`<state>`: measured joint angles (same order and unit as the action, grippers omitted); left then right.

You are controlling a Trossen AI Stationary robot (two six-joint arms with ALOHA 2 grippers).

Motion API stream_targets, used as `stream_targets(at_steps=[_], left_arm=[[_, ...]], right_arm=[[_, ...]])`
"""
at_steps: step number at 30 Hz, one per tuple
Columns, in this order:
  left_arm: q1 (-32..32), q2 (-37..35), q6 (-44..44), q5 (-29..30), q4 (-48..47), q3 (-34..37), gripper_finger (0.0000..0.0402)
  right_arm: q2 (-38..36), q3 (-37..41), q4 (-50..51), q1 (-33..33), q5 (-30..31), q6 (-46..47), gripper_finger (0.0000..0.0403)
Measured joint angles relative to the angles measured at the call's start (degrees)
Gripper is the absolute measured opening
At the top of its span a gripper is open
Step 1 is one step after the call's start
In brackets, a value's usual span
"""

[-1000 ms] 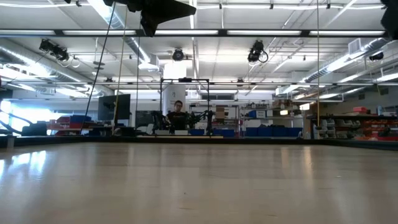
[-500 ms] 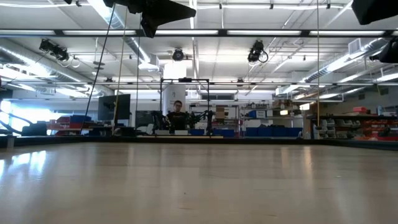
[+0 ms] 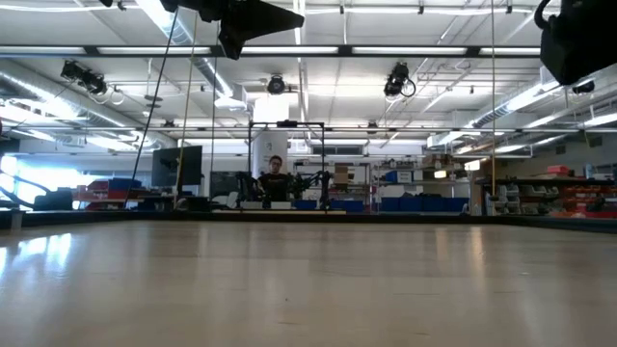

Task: Pick and place USB-C Cables
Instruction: Move the blue bin from bottom right to the center of the table

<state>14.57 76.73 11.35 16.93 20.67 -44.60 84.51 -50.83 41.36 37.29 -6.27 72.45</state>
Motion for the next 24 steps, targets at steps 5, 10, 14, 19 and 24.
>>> stream_targets(at_steps=[5, 10, 14, 19, 24], left_arm=[[0.01, 0.01, -2.75, 0.00, 0.31, 0.00, 0.0192], [-0.43, 0.02, -4.52, 0.00, 2.43, 0.00, 0.0192], [-0.63, 0.02, -4.52, 0.00, 2.19, 0.00, 0.0192], [-0.63, 0.02, -4.50, -0.02, 2.19, 0.00, 0.0192], [-0.63, 0.02, -3.39, -0.02, 2.21, 0.00, 0.0192]], right_arm=[[-1.43, -0.84, 1.14, -0.73, -1.06, 3.36, 0.0160], [-0.81, -0.89, 3.56, -0.62, -0.47, 5.69, 0.0157], [0.96, -0.83, 2.67, -0.58, -0.70, 5.81, 0.0157], [2.84, -0.83, 2.16, -0.06, -1.84, 5.42, 0.0157], [3.62, -0.87, 2.35, 0.53, -1.94, 2.66, 0.0155]])
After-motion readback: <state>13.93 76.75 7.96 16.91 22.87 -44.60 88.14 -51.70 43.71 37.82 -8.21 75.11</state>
